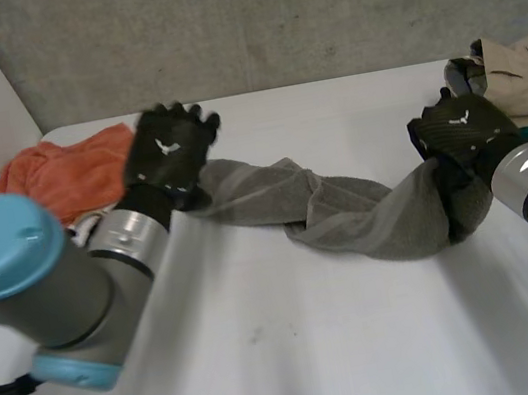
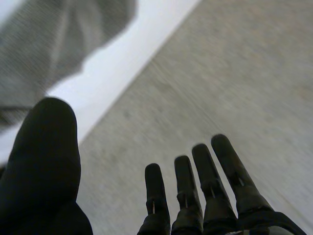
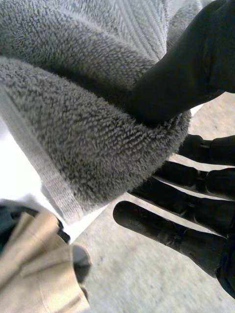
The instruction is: Fold the laundry.
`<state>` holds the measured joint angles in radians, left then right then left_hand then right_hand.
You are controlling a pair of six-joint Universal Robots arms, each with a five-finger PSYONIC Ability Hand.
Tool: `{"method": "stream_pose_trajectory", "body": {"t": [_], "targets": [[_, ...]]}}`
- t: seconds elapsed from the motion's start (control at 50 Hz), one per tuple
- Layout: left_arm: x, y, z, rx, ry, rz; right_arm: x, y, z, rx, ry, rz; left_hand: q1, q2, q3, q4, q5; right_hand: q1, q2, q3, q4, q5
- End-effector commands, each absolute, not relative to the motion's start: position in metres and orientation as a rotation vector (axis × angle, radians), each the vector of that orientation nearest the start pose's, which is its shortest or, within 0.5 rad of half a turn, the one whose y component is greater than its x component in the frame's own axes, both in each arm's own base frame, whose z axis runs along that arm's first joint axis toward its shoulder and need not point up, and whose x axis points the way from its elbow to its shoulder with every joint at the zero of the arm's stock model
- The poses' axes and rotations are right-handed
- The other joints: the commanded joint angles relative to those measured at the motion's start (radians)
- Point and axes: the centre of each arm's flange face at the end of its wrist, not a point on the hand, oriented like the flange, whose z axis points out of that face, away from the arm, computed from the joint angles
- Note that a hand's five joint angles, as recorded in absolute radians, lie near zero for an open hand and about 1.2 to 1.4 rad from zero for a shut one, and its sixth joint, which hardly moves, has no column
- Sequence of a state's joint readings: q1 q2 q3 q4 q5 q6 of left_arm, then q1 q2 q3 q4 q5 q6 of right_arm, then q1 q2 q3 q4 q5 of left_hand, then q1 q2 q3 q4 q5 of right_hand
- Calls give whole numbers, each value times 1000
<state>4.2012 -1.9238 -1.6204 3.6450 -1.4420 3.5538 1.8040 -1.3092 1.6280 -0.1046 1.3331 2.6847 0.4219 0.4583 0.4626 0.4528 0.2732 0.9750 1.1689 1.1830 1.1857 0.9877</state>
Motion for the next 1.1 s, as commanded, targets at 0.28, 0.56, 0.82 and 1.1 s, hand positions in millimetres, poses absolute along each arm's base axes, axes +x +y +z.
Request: {"method": "stream_pose_trajectory", "body": {"t": [0.28,0.56,0.82,1.1], "targets": [[-354,-326,129,1203,2110,-2272,226,-246,287,-964,1966,-2141,82,46,41,51,56,421,227,213,211,234],[-362,-339,100,1252,2194,-2173,226,-238,294,-966,1944,-2158,123,87,83,92,98,421,227,213,211,234],[-364,-345,88,1260,2221,-2139,224,-240,295,-956,1946,-2169,332,295,291,301,306,421,227,213,211,234],[-369,-357,90,1234,2184,-2185,223,-240,292,-956,1957,-2156,604,568,564,574,579,421,227,213,211,234]]}}
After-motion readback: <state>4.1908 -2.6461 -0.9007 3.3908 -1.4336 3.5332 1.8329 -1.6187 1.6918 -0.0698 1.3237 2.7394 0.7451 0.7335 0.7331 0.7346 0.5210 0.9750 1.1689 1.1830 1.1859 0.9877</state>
